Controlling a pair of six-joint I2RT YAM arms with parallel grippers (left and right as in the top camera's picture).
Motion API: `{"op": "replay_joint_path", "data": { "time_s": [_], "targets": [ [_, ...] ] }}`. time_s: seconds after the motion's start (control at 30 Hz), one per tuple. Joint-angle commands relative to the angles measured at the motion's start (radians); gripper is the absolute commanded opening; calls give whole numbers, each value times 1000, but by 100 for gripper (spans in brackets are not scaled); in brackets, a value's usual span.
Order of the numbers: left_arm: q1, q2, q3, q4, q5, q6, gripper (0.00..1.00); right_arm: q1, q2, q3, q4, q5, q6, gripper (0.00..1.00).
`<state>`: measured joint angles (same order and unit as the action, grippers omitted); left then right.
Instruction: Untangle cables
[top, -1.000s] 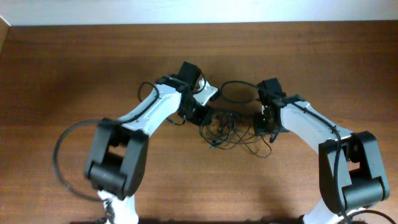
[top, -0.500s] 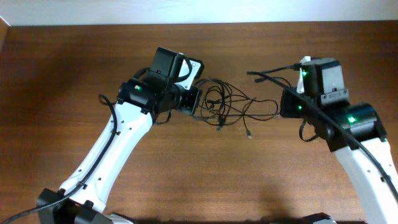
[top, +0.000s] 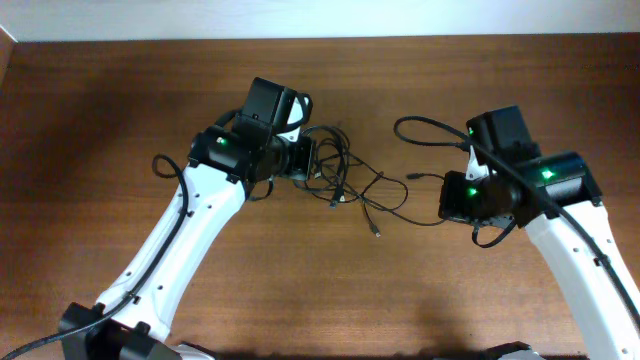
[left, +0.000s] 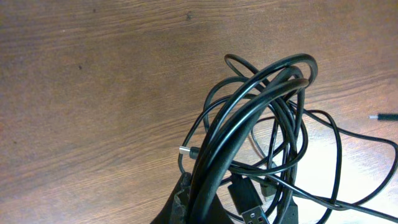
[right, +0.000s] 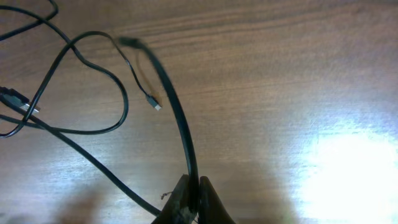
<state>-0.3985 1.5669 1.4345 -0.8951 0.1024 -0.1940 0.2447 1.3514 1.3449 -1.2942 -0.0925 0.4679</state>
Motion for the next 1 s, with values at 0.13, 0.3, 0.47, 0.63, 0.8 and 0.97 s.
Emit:
{"op": "replay_joint_path", "data": {
  "time_s": [0.13,0.3,0.47,0.63,0.8,0.97],
  "targets": [
    [6,40,6,-3,97,147,0,-3,3,-267,121,-139,229,4],
    [6,158,6,-4,278,274,0,-3,3,-418,209,-275,349,9],
    [7,208,6,-3,306,301,0,-3,3,-434,212,-286,375,12],
    [7,208,6,1,306,332,0,-3,3,-416,197,-285,285,29],
    [23,186,6,7,490,450,0,-3,3,-261,62,-218,144,28],
    [90,129,6,25,612,452,0,-3,3,-129,56,-366,47,29]
  ]
}}
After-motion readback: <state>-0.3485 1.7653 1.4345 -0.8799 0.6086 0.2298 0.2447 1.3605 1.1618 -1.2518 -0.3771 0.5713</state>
